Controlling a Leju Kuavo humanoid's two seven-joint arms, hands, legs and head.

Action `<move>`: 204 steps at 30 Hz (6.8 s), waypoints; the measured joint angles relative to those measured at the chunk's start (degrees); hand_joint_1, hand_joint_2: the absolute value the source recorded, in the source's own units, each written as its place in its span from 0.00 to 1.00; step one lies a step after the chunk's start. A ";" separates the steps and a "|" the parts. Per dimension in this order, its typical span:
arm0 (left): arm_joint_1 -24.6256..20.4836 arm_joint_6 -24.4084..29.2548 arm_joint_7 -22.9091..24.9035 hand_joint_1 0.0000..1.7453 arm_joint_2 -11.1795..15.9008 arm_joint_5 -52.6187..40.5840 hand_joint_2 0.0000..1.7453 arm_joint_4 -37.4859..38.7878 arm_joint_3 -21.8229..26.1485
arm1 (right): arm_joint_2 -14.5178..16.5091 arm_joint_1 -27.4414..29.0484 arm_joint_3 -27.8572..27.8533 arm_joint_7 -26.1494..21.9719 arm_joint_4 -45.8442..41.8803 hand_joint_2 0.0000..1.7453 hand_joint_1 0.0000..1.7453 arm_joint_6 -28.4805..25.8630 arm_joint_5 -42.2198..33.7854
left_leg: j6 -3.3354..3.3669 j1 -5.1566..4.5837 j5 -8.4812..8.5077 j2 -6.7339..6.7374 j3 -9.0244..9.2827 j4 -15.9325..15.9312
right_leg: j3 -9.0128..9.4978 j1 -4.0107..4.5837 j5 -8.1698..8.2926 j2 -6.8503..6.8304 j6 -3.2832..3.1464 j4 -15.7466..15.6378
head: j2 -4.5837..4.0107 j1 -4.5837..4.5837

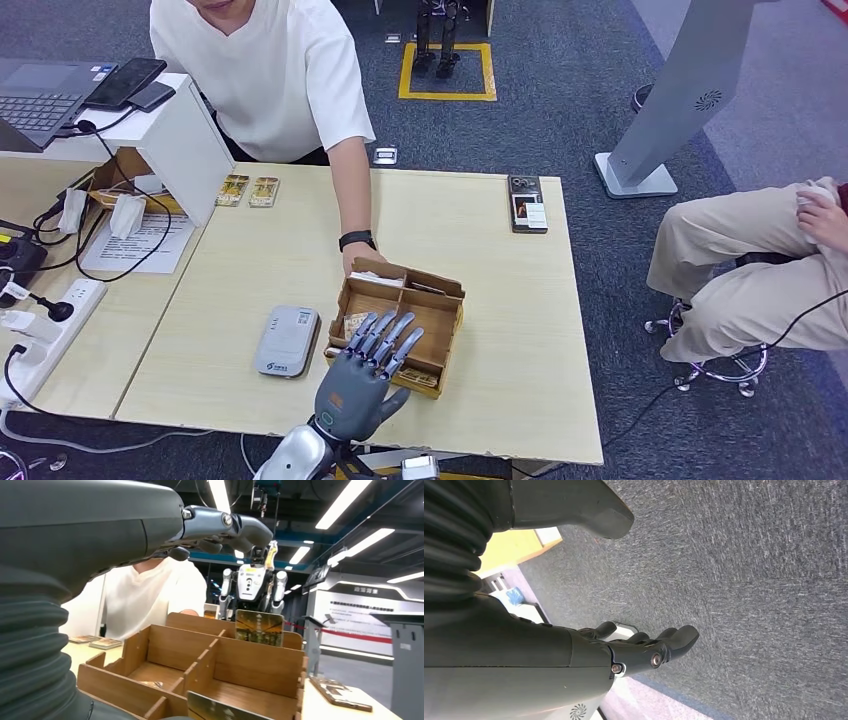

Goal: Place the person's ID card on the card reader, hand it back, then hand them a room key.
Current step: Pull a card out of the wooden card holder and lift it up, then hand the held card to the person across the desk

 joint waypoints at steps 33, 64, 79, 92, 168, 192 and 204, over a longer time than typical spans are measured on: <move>-2.21 0.00 2.92 0.01 1.22 0.98 1.00 5.20 -5.12 | -0.11 -0.02 0.02 0.00 0.00 1.00 0.00 0.07 0.15 | 0.00 0.00 0.00 0.00 0.00 0.00 | -0.01 0.00 0.00 0.00 0.00 0.00 | 0.01 0.01; -3.20 0.00 4.28 0.15 1.52 2.07 1.00 7.73 -6.85 | -0.13 -0.03 0.02 0.00 0.00 1.00 0.00 0.24 0.15 | 0.00 0.00 0.00 0.00 0.00 0.00 | -0.01 0.00 0.00 0.00 0.00 0.00 | 0.01 0.00; -3.36 0.00 4.39 0.07 1.73 2.31 1.00 7.75 -7.49 | -0.15 -0.03 0.02 0.00 0.00 1.00 0.00 0.24 0.19 | 0.00 0.00 0.00 0.00 0.00 0.00 | -0.01 0.00 0.00 0.00 0.00 0.00 | 0.01 0.00; -3.69 0.00 4.42 0.07 1.77 1.58 1.00 8.56 -7.95 | -0.20 -0.04 0.36 0.00 0.00 1.00 0.00 0.24 0.27 | 0.00 0.00 0.00 0.00 0.00 0.00 | -0.01 0.00 0.00 0.00 0.00 0.00 | 0.01 0.00; -4.52 0.00 5.20 1.00 2.07 2.70 1.00 10.29 -9.73 | -0.24 -0.06 1.03 -0.17 0.00 1.00 0.00 0.09 0.58 | 0.00 0.00 0.00 0.00 0.01 0.00 | 0.00 0.00 0.00 0.00 0.00 0.00 | 0.01 0.00; -2.27 0.06 -12.28 1.00 -0.23 18.96 1.00 3.61 -2.41 | -0.24 0.02 1.04 0.09 0.00 1.00 0.00 -0.35 -0.21 | 0.00 0.00 0.00 0.02 0.01 0.00 | -0.01 0.00 0.00 0.02 0.00 0.00 | 0.01 0.01; -1.52 -5.80 -13.92 1.00 0.04 70.92 1.00 -7.77 -2.33 | -0.15 0.15 0.90 0.01 0.00 1.00 0.00 -2.43 -1.53 | -0.03 0.01 0.02 0.03 0.02 0.00 | -0.02 0.01 0.01 0.05 -0.01 0.00 | 0.01 0.00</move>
